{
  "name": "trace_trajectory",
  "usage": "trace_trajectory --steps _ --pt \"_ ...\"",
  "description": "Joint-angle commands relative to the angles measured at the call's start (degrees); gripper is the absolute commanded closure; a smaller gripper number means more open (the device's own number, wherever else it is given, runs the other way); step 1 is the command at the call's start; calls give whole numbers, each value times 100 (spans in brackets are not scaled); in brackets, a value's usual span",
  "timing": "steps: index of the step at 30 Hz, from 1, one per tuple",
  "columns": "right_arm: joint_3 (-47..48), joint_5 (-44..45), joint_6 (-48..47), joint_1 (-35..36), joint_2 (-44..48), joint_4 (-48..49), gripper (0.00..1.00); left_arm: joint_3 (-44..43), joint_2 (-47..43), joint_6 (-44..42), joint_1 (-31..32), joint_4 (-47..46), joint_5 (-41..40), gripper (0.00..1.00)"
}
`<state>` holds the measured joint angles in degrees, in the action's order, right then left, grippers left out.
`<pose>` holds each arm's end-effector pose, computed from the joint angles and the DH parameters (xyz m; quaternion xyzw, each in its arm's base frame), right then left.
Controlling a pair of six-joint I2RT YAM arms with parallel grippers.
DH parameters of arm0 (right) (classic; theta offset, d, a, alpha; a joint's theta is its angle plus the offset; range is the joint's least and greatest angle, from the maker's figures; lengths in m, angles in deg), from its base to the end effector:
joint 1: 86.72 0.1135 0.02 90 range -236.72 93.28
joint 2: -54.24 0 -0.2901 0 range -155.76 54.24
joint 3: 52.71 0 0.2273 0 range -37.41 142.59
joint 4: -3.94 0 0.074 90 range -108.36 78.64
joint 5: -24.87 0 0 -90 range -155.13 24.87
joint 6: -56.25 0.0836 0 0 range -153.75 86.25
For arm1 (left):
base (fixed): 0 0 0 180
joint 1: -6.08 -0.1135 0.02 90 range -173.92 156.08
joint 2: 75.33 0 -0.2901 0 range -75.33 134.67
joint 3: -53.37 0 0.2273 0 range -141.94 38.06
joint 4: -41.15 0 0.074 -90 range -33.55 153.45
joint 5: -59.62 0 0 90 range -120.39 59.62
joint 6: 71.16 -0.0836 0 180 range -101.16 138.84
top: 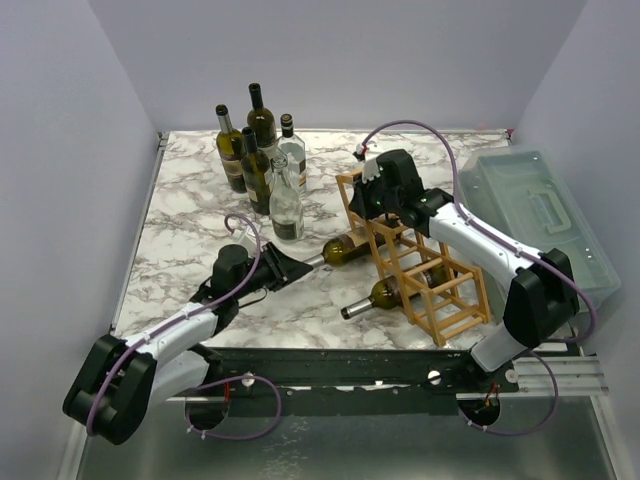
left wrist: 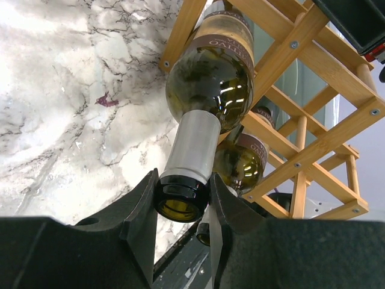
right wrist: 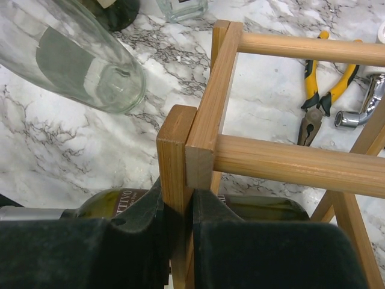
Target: Put the wine bottle on the wine rack
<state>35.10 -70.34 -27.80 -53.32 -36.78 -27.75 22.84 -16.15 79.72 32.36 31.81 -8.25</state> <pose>0.3140 0.2161 0.3009 -0.2306 0.8554 0.1935 0.4215 0.1777 -0.1229 0.2036 -0.1321 0.7973 -0.5048 0.3034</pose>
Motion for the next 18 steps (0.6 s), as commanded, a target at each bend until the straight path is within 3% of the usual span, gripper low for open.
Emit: trace_trajectory --steps 1,12,18 --pt "27 -1010 94 -156 -424 -401 99 61 340 -371 -79 323 -436 100" --pt "132 -1284 59 -342 -619 -440 99 122 1987 -454 -605 -251 479 100" --pt "132 -1370 37 -353 -575 -454 99 -472 2507 -591 -556 -365 692 100"
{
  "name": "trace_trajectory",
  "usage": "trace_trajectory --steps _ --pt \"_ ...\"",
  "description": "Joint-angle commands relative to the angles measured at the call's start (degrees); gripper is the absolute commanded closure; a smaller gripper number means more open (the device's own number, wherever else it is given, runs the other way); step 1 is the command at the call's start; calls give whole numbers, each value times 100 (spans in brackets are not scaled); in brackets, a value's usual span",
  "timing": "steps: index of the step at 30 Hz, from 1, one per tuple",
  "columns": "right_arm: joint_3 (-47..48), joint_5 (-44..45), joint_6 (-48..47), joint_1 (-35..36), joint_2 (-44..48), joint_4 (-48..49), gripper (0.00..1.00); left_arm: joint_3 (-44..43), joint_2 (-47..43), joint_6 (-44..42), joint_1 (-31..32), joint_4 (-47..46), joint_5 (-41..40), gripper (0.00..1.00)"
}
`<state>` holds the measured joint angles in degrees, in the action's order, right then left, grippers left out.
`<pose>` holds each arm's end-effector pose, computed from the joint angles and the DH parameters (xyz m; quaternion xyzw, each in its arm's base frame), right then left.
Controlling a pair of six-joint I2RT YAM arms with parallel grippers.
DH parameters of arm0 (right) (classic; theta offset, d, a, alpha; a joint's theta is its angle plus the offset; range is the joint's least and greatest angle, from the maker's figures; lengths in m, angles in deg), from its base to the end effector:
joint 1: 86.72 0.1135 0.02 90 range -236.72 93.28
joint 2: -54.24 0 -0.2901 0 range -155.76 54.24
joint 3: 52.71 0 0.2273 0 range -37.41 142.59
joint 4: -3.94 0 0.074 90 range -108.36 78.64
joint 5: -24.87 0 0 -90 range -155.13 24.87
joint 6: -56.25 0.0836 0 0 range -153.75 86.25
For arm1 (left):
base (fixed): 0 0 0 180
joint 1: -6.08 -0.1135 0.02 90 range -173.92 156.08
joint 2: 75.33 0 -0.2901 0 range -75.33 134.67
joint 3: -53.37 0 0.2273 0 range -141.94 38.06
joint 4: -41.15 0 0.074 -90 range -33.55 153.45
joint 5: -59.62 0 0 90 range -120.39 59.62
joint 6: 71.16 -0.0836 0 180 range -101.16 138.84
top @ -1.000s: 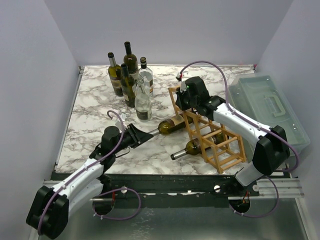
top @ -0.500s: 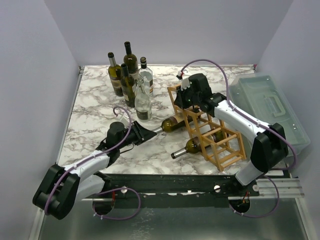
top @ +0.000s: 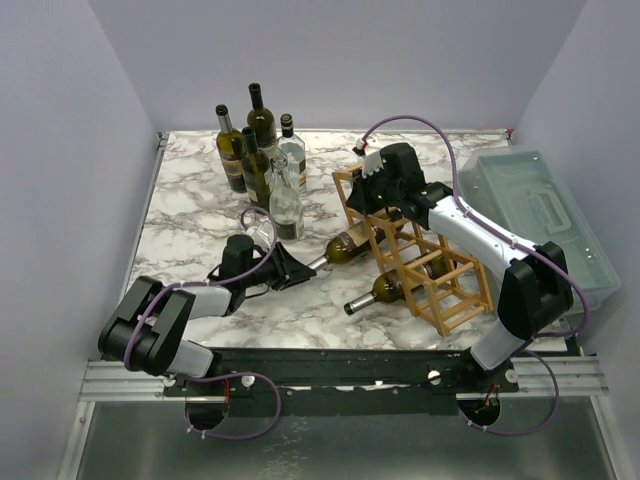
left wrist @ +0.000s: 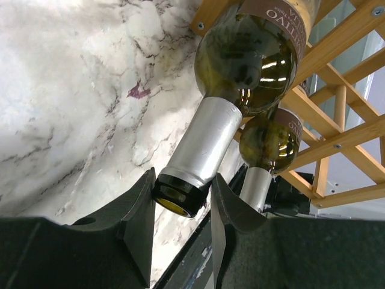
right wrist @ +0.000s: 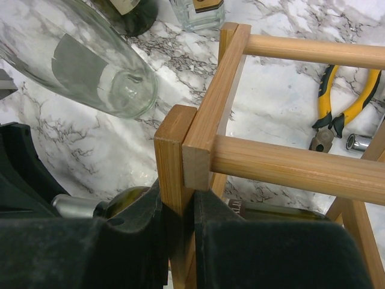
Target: Put the wine bottle on the wine rack
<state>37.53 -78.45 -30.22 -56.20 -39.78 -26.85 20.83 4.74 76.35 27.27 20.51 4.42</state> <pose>0.3305 0.2172 0.2998 -0.2576 0.8424 0.2334 0.4116 0.2165 -0.1351 0.1671 -0.1047 0.8214 -0.5137 0.2246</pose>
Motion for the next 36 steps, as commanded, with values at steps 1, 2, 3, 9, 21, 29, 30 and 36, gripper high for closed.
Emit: trace_trajectory --steps 1,2,3,9,21,29,30,36 --pt "-110 -584 273 -65 -288 -543 99 -360 461 -261 34 751 -584 100" --pt "-111 -589 279 -65 -307 -543 99 -460 509 -281 127 739 -596 100" --pt "-104 -591 278 -64 -330 -549 99 -558 543 -308 256 738 -614 100" --pt "-67 -718 248 -64 -377 -561 99 -798 933 -217 473 655 -738 100" --pt "-84 -637 249 -69 -389 -545 99 -1432 1672 -21 649 413 -615 100" --pt "-106 -536 253 -64 -266 -490 99 -1131 1530 175 649 406 -810 79" --pt "-100 -516 253 -64 -266 -500 99 -1081 1480 201 649 408 -848 73" --pt "-76 -580 251 -64 -273 -508 94 -881 1215 395 650 412 -958 51"
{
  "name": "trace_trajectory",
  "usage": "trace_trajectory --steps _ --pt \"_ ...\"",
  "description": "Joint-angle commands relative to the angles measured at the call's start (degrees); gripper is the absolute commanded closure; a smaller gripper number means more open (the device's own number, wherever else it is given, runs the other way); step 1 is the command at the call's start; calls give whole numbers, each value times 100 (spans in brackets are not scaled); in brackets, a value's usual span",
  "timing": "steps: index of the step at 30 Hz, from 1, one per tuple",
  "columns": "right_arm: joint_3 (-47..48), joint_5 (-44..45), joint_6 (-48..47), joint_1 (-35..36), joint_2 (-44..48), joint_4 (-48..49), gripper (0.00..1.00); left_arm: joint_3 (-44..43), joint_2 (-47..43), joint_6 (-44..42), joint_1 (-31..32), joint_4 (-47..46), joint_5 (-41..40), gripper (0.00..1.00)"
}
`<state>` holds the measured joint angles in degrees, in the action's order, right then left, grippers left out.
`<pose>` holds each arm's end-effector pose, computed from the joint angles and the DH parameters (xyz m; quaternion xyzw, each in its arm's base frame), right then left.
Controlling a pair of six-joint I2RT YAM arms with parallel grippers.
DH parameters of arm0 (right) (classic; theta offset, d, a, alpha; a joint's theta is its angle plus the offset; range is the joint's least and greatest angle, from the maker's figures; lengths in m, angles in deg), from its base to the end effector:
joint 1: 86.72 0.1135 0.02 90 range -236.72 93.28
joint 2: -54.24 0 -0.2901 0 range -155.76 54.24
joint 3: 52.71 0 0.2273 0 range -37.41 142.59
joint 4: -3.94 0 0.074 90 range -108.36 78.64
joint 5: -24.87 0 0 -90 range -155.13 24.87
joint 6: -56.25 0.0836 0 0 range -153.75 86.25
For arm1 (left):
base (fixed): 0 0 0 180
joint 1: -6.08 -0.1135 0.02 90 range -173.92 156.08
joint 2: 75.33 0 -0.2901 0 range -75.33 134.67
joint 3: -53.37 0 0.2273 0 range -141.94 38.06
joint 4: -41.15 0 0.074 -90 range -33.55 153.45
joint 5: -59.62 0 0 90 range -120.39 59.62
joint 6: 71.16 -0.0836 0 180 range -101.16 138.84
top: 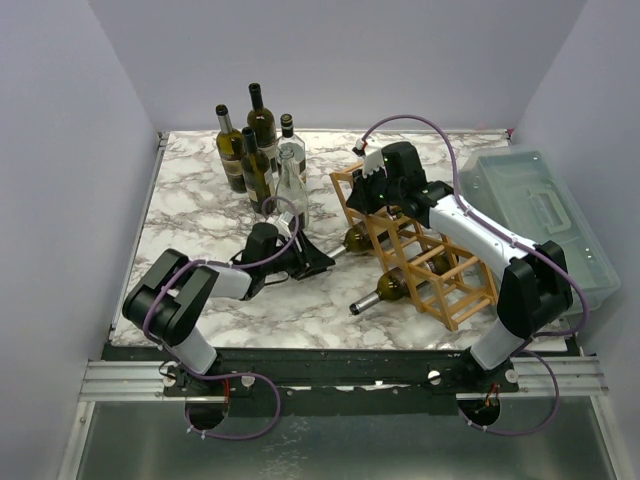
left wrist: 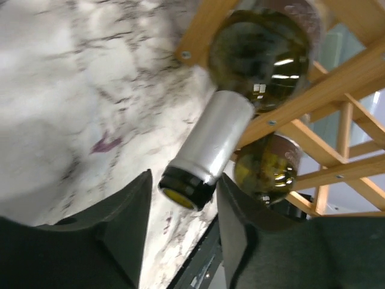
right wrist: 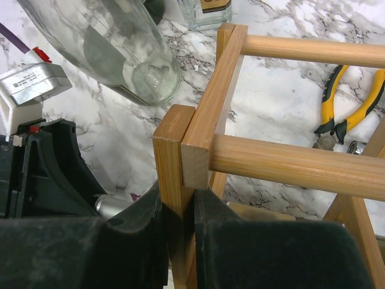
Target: Put the wine bottle on the wine rack
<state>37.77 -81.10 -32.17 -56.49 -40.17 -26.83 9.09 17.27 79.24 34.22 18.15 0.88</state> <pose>0.3306 0.2192 0.2993 -0.2795 0.8340 0.2443 0.4083 0.2580 -0.1872 0.1713 -0.0876 0.8217 -0.5226 0.2100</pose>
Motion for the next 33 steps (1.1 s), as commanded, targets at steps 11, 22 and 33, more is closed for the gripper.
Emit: trace_trajectory --steps 11,22,33 --pt "-91 -294 439 -40 -153 -537 70 569 -670 127 -46 785 -681 10" --pt "-28 -225 501 -36 -34 -559 53 519 -1861 -352 -63 1968 -1034 9" --pt "-60 -279 495 -42 -12 -521 53 179 -1519 -397 194 1575 -962 71"
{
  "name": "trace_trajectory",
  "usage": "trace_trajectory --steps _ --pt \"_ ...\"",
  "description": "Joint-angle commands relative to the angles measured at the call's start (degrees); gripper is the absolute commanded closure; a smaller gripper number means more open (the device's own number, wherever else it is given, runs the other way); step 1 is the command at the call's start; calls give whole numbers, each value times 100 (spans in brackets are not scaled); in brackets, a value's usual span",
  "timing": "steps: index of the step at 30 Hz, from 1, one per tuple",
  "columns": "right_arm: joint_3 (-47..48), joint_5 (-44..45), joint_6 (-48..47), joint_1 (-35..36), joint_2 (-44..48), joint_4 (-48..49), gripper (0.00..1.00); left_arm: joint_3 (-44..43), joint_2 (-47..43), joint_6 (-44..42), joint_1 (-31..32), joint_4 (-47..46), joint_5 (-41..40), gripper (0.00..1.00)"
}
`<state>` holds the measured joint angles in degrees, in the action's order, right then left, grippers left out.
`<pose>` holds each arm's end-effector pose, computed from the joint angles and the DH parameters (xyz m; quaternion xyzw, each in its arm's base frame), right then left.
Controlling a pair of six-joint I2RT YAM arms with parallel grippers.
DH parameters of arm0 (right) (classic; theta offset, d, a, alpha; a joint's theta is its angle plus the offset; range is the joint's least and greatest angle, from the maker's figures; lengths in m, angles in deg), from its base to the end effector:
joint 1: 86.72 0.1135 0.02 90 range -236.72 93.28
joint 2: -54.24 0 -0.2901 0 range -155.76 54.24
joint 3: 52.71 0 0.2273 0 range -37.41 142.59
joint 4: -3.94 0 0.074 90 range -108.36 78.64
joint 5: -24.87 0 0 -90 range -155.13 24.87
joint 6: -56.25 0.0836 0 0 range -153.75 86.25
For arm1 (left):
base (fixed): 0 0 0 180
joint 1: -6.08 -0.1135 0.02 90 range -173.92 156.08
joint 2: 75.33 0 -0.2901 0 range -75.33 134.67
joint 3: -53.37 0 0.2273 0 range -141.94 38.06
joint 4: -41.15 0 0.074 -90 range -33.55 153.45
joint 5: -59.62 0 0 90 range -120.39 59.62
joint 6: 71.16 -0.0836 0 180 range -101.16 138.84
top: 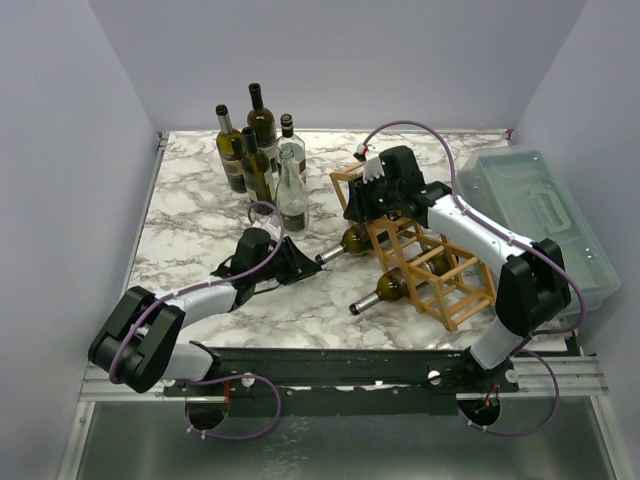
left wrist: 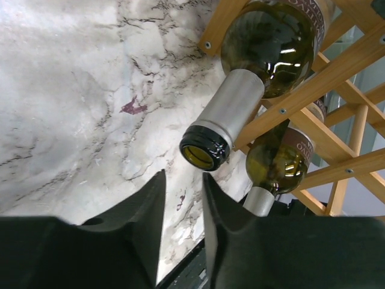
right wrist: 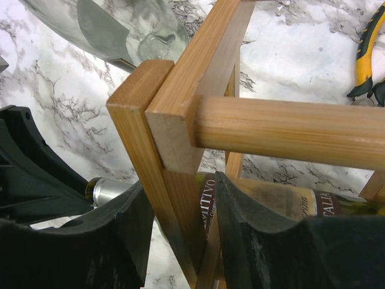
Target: Put the wine bottle on the wine rack
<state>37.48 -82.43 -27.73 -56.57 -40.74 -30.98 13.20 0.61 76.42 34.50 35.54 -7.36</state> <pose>0.3248 0.2174 0.2852 -0.2496 0.8618 0.2598 0.3571 0.2170 -0.1546 0.1862 -0.1175 0.8470 -0.4598 0.2395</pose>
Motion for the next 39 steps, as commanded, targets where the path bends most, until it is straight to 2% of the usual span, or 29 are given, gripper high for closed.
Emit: trace_trajectory --steps 1,5,9,15,19,22,25,34,39 --pt "-34 -162 56 -27 52 -98 53 -267 230 -111 192 -204 -170 74" --pt "-54 -185 74 -31 76 -73 54 -394 550 -36 280 -431 -306 83" --pt "-49 -178 66 -27 67 -87 54 -532 701 -9 369 -581 -448 88" --pt "-133 -193 83 -27 76 -20 55 -456 617 49 401 -643 -600 88" --pt "-110 -109 108 -30 16 -18 54 -42 220 169 401 -541 -650 73" --pt "-10 -2 108 -27 -25 -138 50 141 -97 225 325 -293 -589 51" --pt "-99 102 129 -27 64 -28 45 197 -444 148 271 100 -597 38" --pt "-142 207 175 -33 258 19 28 -114 -1675 -361 207 1867 -933 27" --pt "-225 224 178 -28 448 150 18 -361 -2194 -643 177 2792 -1076 25"
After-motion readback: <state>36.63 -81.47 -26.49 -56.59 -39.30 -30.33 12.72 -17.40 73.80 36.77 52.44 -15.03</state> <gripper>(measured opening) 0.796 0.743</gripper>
